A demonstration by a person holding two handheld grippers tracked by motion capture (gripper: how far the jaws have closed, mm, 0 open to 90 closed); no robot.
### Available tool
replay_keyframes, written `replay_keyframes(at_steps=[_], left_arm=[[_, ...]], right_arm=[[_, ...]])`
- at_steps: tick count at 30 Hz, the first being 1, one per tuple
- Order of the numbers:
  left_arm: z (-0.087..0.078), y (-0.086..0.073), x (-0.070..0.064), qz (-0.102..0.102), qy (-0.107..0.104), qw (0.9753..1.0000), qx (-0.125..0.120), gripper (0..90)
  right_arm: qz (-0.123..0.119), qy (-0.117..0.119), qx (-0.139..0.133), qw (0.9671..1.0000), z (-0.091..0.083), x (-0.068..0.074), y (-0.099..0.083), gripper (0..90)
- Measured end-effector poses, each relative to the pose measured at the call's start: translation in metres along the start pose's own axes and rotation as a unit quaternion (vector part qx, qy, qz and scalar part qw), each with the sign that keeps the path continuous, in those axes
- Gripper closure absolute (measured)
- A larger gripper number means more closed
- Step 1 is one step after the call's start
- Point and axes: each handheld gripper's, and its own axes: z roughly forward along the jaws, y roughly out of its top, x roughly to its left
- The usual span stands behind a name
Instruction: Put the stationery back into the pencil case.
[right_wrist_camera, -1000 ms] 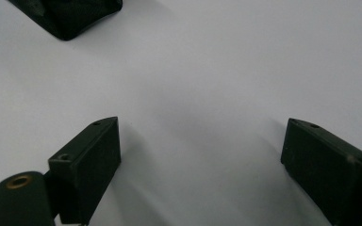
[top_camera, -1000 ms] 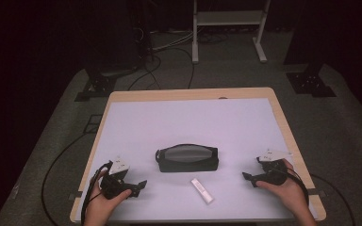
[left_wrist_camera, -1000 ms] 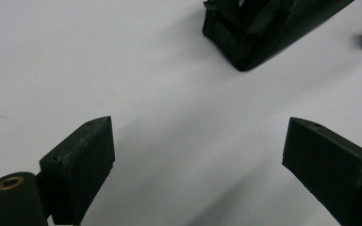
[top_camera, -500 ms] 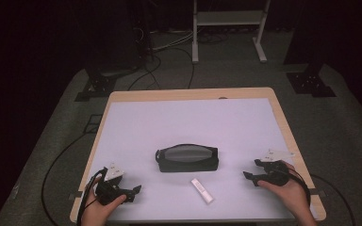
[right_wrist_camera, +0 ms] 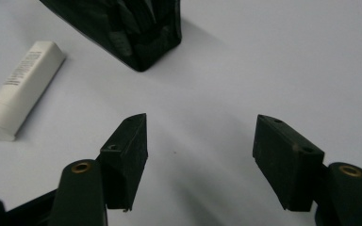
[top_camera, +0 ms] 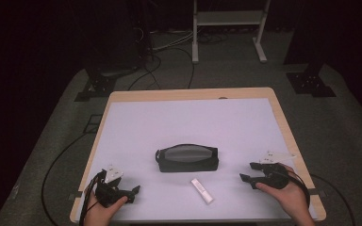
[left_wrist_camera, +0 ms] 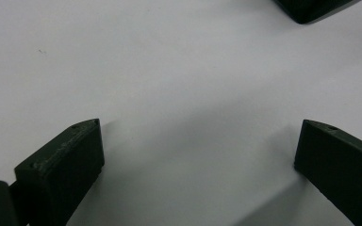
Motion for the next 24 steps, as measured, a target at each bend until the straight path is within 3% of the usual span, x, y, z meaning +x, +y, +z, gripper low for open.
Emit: replay_keyframes(at_steps=[24], left_arm=[[0.0,0.0,0.0,0.001,0.0,1.0,0.001,1.2]], right_arm=[[-0.039,0.051,-0.004,0.9979,0.011,0.044,0.027,41.1]])
